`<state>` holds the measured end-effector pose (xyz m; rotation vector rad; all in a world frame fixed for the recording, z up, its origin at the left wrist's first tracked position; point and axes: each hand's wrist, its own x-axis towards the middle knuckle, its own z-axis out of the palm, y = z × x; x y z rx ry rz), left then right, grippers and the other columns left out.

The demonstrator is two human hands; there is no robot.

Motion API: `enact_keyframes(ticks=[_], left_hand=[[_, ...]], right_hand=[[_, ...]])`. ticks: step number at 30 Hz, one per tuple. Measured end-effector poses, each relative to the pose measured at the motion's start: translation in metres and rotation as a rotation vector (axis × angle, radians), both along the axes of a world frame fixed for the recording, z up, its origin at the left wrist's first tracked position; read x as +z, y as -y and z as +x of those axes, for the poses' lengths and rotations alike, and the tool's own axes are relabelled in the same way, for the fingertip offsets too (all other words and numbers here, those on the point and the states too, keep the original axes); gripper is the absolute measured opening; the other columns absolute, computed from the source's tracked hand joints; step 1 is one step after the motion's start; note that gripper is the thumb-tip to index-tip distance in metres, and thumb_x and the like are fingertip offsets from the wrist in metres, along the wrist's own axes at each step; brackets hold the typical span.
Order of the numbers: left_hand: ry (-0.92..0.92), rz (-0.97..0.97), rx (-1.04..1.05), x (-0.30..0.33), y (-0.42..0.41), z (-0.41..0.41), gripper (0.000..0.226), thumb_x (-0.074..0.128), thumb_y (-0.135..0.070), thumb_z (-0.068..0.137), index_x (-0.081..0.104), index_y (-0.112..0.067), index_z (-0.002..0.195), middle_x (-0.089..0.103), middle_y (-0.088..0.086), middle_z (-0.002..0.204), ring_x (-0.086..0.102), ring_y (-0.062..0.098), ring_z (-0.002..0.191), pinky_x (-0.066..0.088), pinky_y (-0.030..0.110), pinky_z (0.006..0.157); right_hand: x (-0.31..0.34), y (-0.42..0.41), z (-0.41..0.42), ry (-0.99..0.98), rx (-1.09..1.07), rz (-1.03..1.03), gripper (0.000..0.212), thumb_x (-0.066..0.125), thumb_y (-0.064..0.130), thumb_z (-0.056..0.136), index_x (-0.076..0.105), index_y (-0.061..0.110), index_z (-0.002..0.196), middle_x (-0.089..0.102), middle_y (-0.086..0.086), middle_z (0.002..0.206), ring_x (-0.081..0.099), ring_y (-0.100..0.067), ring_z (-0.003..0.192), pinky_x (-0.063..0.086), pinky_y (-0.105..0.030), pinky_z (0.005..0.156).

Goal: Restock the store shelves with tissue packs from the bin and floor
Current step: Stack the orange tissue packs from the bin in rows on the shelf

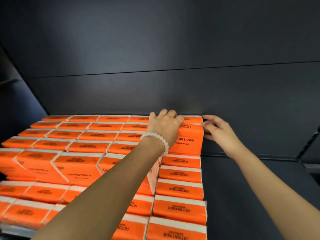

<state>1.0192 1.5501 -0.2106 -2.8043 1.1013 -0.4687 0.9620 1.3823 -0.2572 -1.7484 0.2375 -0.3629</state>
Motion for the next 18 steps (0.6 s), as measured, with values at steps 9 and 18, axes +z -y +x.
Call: enact_keyframes(ticks=[9, 18], left_hand=[[-0.068, -0.048, 0.052, -0.004, 0.009, 0.007, 0.070, 0.067, -0.024, 0.084, 0.028, -0.027, 0.142, 0.044, -0.001, 0.136, 0.041, 0.026, 0.125, 0.035, 0.049, 0.101], [-0.031, 0.130, 0.049, -0.008, 0.006, 0.004, 0.078, 0.072, -0.028, 0.078, 0.025, -0.024, 0.141, 0.037, 0.007, 0.137, 0.039, 0.030, 0.126, 0.033, 0.052, 0.102]], right_hand=[[-0.002, -0.001, 0.002, 0.001, 0.065, 0.027, 0.032, 0.047, 0.025, 0.098, 0.052, 0.026, 0.129, 0.052, 0.000, 0.128, 0.054, -0.007, 0.112, 0.048, -0.018, 0.077], [0.005, 0.002, -0.010, -0.048, 0.133, -0.078, 0.045, 0.061, 0.017, 0.089, 0.049, 0.026, 0.131, 0.057, 0.004, 0.122, 0.061, -0.010, 0.104, 0.048, -0.032, 0.096]])
